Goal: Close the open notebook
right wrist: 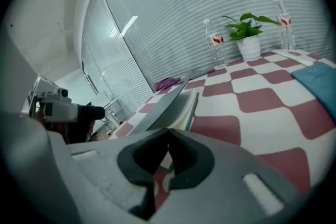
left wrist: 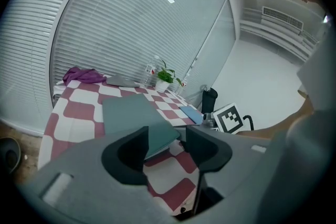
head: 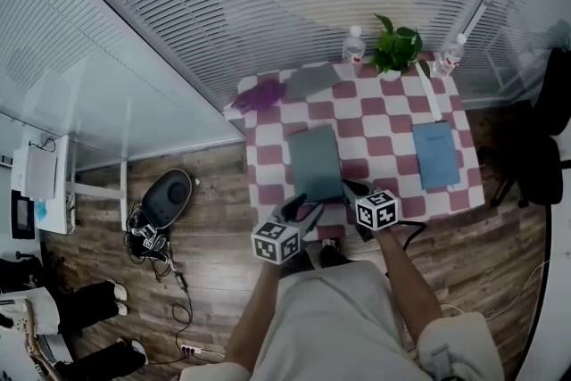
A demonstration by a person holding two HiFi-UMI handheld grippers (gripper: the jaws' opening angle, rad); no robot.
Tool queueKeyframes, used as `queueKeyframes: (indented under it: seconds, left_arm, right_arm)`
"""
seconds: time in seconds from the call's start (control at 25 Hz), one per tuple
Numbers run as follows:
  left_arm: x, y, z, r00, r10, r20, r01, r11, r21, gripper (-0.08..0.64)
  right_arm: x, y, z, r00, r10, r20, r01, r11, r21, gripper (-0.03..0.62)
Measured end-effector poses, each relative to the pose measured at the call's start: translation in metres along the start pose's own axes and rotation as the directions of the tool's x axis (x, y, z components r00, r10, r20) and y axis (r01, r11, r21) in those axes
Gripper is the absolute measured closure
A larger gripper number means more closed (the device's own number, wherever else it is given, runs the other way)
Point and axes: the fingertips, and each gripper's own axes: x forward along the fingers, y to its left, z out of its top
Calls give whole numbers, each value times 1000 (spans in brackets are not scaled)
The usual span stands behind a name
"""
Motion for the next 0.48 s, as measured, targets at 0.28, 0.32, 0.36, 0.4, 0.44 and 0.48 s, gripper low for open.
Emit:
queueKeyframes:
  seconds: [0.28,0.32,0.36,0.4,0.44,0.48]
  left_arm:
    - [3,0,-5,1000,10,-12,-9,1000,11,331]
    - [3,0,-5,1000,15,-11,-15,1000,14,331]
    - [2,1,-4,1000,21,-10,-21,1000,16,331]
    - [2,2,-4,1000,27,-7,-27,999,17,331]
    - [1,4,-3,999,34,-4,-34,999,18,331]
    - [1,6,-3,999,42,0,-42,999,20,331]
  right_arm:
    - [-10,-9,-2,996,-66,-51,63,996,-58,592]
    - [-12,-10,-2,995,-75,-59,71,995,-67,592]
    - [-13,-10,-3,994,-83,-66,78,994,-74,592]
    - [-15,-11,-3,993,-91,-70,85,993,-80,592]
    - [-17,-12,-3,993,-97,-72,91,992,-86,592]
    - [-18,-13,-4,992,-101,-72,94,991,-94,592]
